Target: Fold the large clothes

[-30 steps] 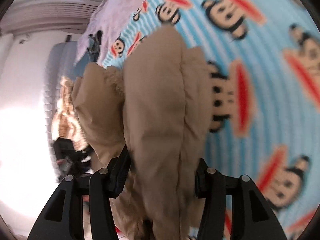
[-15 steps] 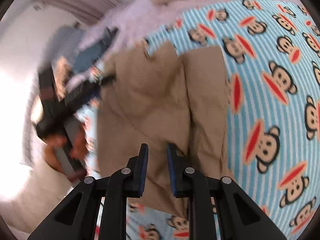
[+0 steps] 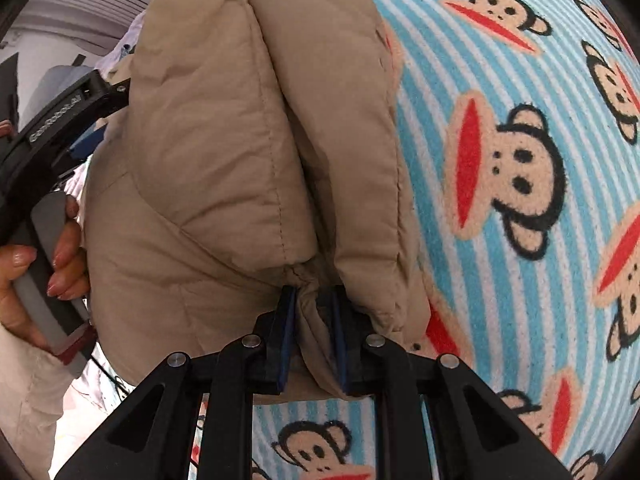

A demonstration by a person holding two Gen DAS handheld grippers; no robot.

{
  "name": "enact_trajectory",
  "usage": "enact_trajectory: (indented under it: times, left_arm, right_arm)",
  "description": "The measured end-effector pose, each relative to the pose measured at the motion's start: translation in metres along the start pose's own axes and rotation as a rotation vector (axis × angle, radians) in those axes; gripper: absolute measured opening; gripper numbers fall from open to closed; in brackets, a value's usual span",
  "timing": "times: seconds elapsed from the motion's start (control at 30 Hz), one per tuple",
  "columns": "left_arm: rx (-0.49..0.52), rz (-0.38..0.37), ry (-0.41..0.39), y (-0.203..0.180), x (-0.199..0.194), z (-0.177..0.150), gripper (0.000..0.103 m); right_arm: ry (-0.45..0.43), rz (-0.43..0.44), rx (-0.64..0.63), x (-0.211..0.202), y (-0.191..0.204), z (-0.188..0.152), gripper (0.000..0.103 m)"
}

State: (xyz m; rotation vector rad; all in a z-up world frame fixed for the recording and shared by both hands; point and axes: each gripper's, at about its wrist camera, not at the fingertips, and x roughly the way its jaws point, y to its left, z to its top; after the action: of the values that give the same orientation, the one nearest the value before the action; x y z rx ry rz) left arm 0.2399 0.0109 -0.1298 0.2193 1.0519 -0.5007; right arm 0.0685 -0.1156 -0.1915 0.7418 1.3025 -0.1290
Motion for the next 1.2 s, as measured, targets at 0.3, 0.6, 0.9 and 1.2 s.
enact_trajectory:
  times: [0.3, 0.6, 0.9, 1.2]
  left_arm:
    - [-0.076, 0.040, 0.035, 0.040, -0.074, -0.065, 0.089]
    - [-0.127, 0.061, 0.128, 0.053, -0.068, -0.132, 0.095]
    - [-0.130, 0.061, 0.156, 0.052, -0.088, -0.133, 0.095]
    - [-0.108, 0.031, 0.165, 0.041, -0.108, -0.139, 0.095]
  right_arm:
    - [0.001, -0.016, 0.041, 0.016, 0.025, 0.013, 0.018]
    - [0.029, -0.067, 0.042, 0.010, 0.039, 0.005, 0.022]
    - [-0.027, -0.085, 0.036, -0.039, 0.057, -0.015, 0.034]
    - [-0.051, -0.107, 0.072, -0.067, 0.058, -0.042, 0.036]
